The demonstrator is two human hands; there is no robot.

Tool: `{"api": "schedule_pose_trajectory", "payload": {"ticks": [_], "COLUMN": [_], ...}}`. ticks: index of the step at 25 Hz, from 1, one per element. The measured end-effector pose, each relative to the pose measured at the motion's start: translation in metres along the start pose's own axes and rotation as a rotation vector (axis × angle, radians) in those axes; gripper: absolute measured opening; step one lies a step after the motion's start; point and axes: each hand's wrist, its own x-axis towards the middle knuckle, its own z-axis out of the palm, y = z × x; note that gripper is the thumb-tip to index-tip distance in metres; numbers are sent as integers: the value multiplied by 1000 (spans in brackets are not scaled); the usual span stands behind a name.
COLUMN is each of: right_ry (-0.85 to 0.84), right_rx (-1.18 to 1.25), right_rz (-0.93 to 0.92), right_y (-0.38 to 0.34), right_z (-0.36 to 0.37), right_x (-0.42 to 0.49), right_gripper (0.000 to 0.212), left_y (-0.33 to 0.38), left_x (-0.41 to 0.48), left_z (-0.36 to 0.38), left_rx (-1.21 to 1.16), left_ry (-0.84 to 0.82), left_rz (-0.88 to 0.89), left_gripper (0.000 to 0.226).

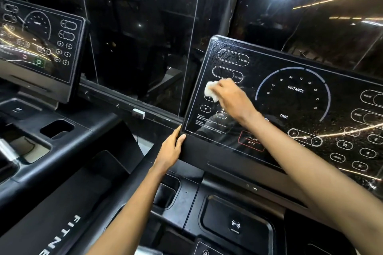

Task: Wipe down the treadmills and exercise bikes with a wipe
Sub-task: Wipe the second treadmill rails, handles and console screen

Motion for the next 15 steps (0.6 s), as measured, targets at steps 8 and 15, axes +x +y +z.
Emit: {"api": "schedule_pose_trajectory", "payload": {"ticks": [8,15], "right_ry": [145,-27], "right_rx": [13,121], "right_rz": [102,-56], "right_y": [1,-36], "right_z": [7,48], "right_x": [24,-33], "right_gripper": [34,39], "left_y": [-6,-26], "left_x": [-1,-21], "left_z": [6,4], "left_rx": [17,-38], "left_ry": [20,-5], "left_rz": [-12,-7], "left_gripper": [50,46]}}
